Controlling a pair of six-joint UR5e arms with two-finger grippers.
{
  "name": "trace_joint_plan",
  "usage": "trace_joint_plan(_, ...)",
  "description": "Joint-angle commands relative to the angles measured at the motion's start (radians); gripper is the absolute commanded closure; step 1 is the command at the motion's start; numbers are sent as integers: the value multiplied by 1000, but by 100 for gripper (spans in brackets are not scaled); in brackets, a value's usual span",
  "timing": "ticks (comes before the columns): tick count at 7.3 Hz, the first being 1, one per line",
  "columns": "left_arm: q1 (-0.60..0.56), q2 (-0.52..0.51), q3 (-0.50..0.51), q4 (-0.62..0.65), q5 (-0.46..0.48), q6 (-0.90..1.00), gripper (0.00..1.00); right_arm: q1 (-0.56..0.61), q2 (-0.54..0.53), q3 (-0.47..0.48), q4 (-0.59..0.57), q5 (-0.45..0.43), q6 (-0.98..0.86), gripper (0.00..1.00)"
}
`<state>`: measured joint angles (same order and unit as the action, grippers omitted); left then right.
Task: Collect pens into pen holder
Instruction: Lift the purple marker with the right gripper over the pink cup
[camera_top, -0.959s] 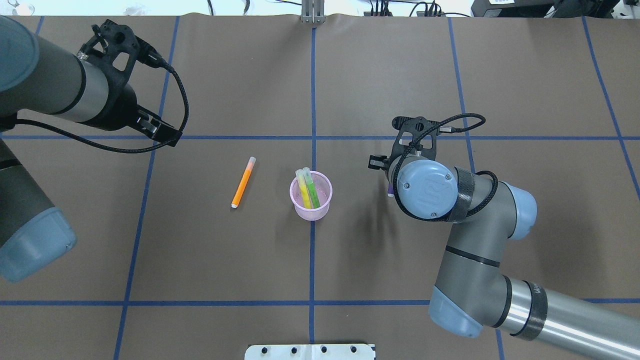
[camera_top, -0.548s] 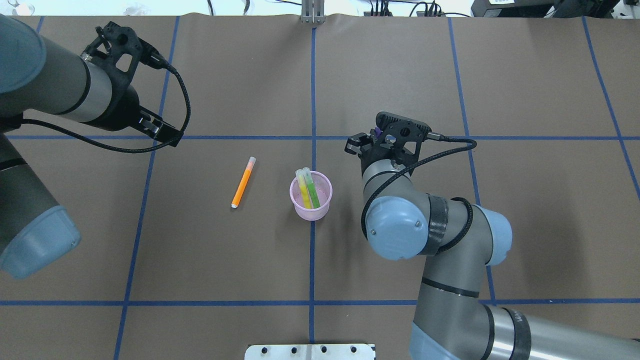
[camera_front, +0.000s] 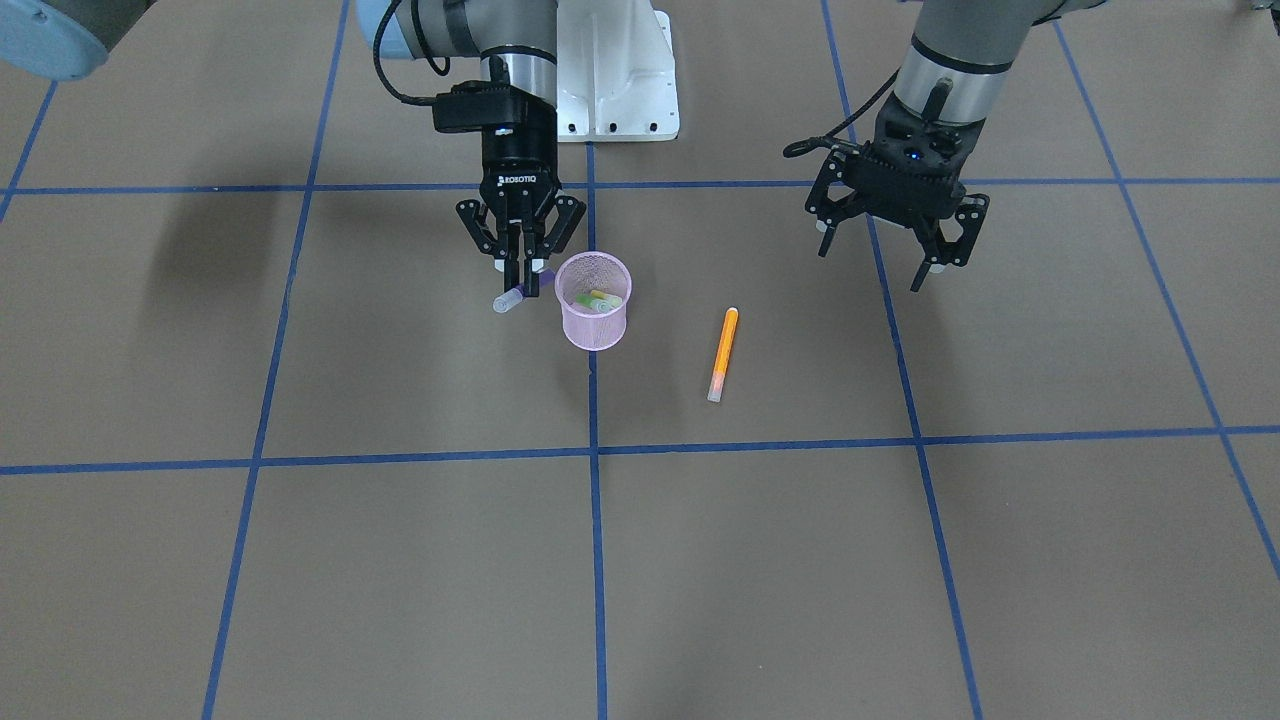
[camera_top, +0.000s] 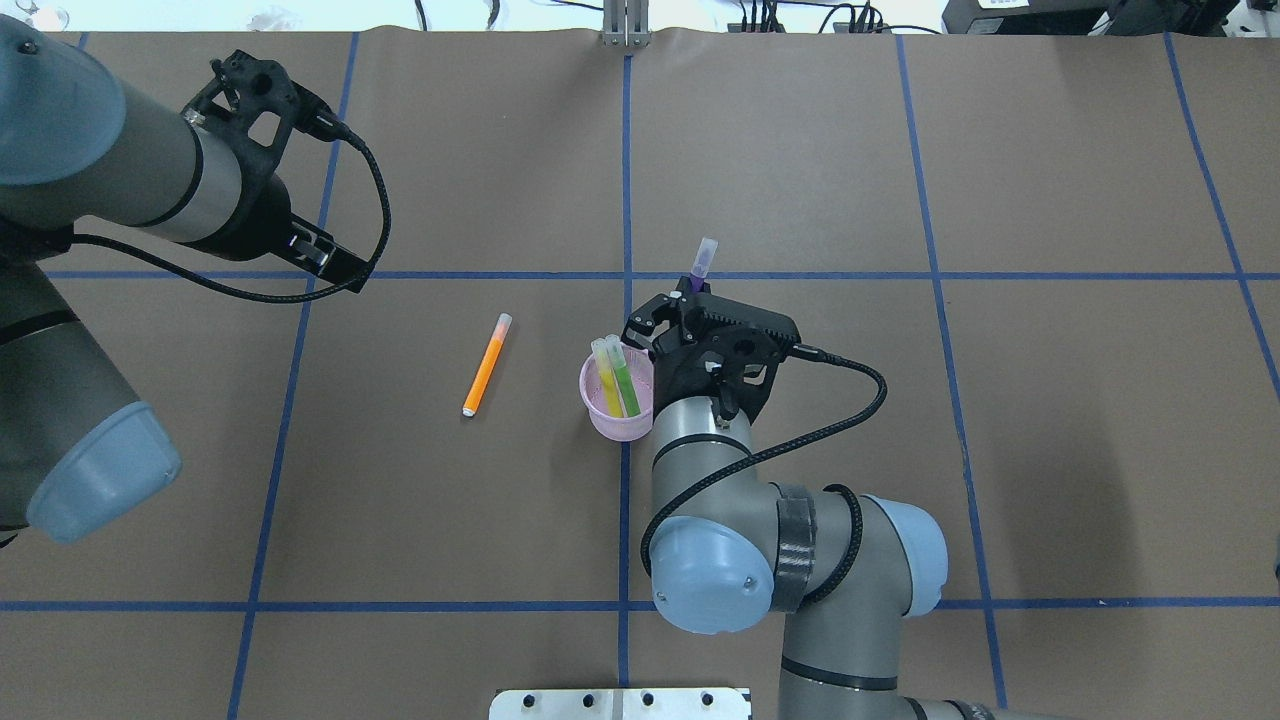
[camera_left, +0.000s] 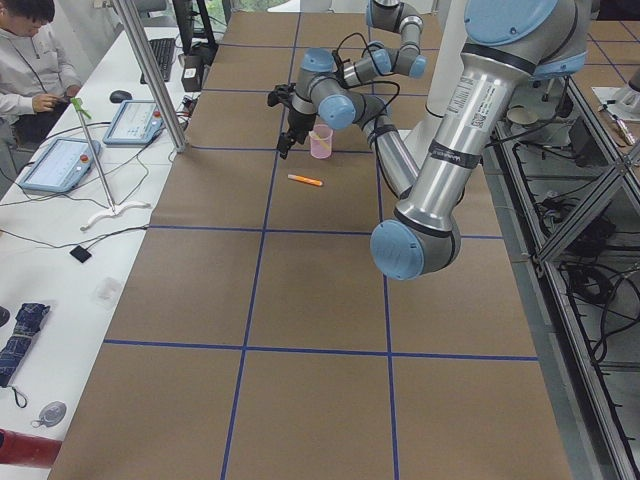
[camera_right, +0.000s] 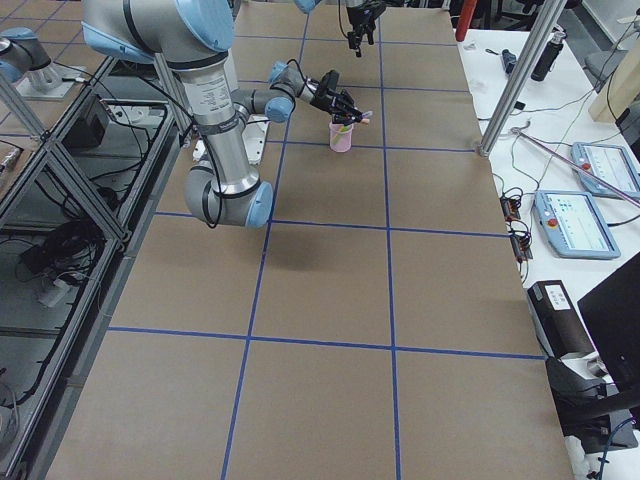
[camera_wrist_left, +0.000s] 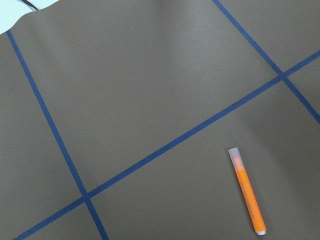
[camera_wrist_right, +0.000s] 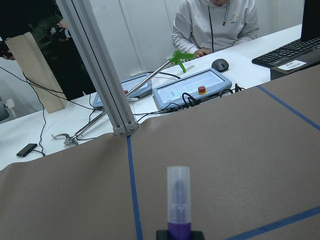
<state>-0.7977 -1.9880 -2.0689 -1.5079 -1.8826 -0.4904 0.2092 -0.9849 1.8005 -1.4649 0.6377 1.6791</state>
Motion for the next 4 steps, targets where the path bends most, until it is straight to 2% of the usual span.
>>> trace_joint_plan(1,0,0,3,-2,-1,-1,0,-31,31,-58,0,-15,1,100)
trace_joint_plan(2,0,0,6,-3,-1,-1,0,-39,32,-58,1,-16,2,91)
trace_joint_plan(3,0,0,7,-3,-1,1,0,-43,43,-59,1,-15,2,79)
trace_joint_plan(4,0,0,7,-3,-1,0,0,-44,39,-62,-2,-15,-18,28)
